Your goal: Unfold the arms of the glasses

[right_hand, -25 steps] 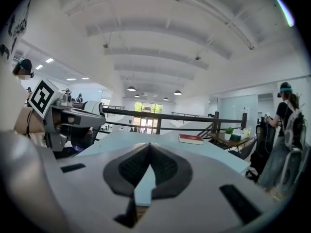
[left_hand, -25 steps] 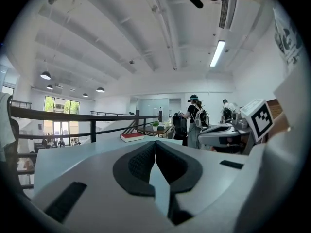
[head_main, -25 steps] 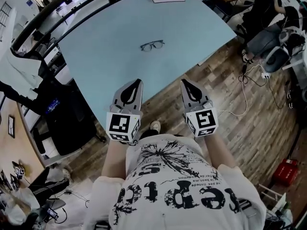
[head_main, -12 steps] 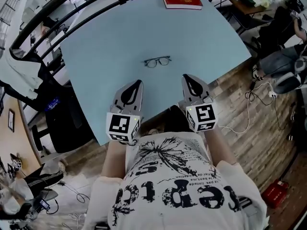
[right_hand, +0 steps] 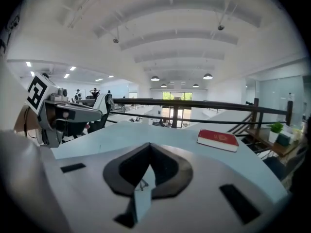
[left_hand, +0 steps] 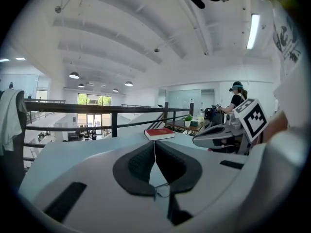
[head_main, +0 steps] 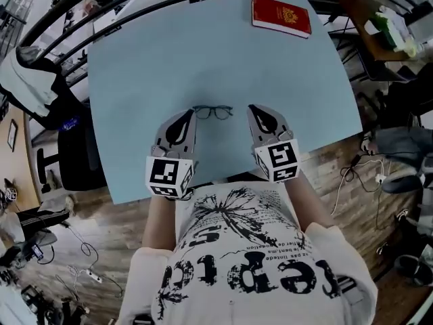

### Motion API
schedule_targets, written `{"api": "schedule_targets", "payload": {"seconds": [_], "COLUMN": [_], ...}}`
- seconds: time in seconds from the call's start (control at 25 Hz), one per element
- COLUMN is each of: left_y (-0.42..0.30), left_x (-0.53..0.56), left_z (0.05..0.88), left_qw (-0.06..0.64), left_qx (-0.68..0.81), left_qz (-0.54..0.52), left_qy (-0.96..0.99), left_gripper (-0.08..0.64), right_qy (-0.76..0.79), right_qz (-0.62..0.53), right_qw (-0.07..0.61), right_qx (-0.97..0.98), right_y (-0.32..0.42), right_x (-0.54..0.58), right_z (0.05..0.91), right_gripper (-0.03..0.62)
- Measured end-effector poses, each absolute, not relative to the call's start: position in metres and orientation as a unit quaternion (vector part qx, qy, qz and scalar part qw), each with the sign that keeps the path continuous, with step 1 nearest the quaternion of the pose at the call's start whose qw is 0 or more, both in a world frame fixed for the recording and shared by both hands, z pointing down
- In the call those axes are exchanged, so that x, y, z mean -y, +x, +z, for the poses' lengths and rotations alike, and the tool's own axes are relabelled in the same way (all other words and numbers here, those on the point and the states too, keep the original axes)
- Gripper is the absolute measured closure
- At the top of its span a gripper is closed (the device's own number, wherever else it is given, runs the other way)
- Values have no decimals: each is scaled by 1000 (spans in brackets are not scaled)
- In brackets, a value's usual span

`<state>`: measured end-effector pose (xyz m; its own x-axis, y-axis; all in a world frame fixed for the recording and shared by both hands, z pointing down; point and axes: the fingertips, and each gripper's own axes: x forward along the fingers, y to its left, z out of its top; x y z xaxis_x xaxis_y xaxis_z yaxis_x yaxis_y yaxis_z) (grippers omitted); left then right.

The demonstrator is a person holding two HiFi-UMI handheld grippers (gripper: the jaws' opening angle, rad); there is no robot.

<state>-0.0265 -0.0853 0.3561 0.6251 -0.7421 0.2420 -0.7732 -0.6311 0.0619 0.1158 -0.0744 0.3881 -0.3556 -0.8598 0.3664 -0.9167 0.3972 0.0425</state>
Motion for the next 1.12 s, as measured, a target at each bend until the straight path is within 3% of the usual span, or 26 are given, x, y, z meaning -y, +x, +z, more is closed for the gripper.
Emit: {"api": "schedule_targets", "payload": {"seconds": [0.4,0.68,0.84,1.12], "left_y": [-4,-18,-21,-27], "left_x": [110,115,120,121], "left_z": [392,419,438,463], "left_qw": [95,108,122,141], "left_qx": [467,470,465,455], "left_qz": [99,119,137,161], "left_qy": [874,868,866,865], "left_gripper": [540,540,540,540], "right_qy": [413,332,285,191], "right_qz": [145,167,143,66], "right_qw": [248,367,445,524], "right_qx": [864,852,837,827], "right_y": [119,105,103,92], "right_x": [110,108,110,119], "right_z": [460,517,547,577], "right_gripper": [581,579,505,506]}}
